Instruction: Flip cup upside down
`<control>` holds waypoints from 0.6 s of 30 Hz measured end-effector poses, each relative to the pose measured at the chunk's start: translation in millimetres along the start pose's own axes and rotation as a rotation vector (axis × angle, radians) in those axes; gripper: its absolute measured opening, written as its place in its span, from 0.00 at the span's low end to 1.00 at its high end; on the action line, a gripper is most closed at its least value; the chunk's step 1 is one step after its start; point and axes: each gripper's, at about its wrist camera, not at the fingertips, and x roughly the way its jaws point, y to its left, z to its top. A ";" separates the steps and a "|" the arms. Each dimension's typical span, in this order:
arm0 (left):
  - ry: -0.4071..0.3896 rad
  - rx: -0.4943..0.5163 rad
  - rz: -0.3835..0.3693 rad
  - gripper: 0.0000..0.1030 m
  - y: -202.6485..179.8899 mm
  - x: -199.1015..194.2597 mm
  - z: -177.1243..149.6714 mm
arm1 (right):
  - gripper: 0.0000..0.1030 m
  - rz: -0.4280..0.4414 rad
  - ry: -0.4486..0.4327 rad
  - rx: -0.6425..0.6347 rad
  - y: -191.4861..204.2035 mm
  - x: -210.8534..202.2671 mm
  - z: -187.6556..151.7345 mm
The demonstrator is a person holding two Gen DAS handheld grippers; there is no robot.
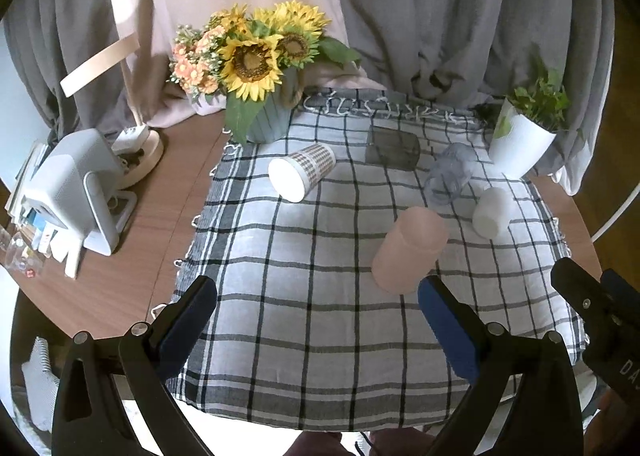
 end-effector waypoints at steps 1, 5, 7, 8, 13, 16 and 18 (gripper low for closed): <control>-0.001 0.005 -0.002 1.00 -1.0 -0.5 0.1 | 0.96 -0.004 -0.006 -0.004 0.8 -1.6 0.1; -0.005 0.007 0.001 1.00 -1.8 -2.1 -0.3 | 0.96 -0.006 -0.012 -0.010 3.0 -4.1 -0.5; -0.007 0.005 0.004 1.00 -1.0 -2.8 -0.7 | 0.96 -0.004 -0.011 -0.010 3.2 -4.0 -0.3; -0.008 0.005 0.005 1.00 -0.6 -3.1 -0.7 | 0.96 -0.003 -0.008 -0.010 2.9 -3.9 -0.5; -0.010 0.004 0.005 1.00 -0.1 -3.3 -0.9 | 0.96 -0.004 0.000 -0.012 1.9 -4.6 -2.6; -0.011 0.002 0.004 1.00 0.2 -3.5 -0.7 | 0.96 -0.008 0.001 -0.011 1.6 -4.4 -2.9; -0.010 0.004 0.005 1.00 0.1 -3.4 -1.0 | 0.96 -0.009 0.003 -0.013 1.1 -4.7 -3.2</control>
